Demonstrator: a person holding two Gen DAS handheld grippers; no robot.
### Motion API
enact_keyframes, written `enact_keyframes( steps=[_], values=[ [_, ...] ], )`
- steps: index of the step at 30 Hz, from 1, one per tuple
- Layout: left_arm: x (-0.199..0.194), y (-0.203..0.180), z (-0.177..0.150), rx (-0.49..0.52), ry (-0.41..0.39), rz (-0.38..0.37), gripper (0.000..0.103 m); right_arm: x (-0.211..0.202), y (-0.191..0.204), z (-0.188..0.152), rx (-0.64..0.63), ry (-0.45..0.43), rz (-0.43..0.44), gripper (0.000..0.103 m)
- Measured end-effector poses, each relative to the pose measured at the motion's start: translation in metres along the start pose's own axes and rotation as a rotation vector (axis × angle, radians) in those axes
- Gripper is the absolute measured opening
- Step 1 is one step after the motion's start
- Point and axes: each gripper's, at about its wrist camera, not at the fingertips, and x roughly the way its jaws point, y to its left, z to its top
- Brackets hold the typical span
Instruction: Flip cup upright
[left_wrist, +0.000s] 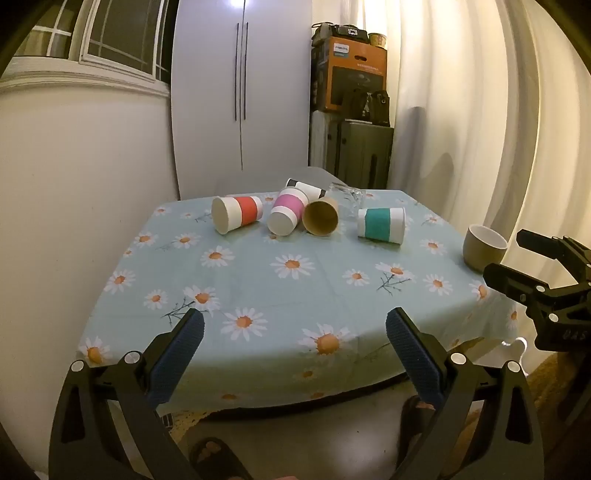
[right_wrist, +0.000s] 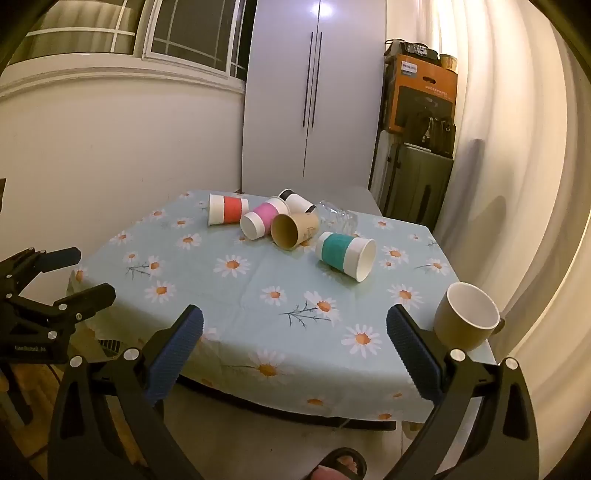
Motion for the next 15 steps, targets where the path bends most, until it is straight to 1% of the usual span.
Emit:
enact_keyframes(
  steps=[11,15],
  values=[
    [-0.0026,0.0005,-0.0006,0.003,-0.003,0.004,0.096,-0.0054,0.0010,-0.0008,0.003,0.001,0.004,0.099],
    [0.0031,-0.0072,-0.0069,0.005,-0.008,0.001,0.096,-0.0093,-0.0011,-0.0050,0.009,0.005,0.005,0.099]
  ],
)
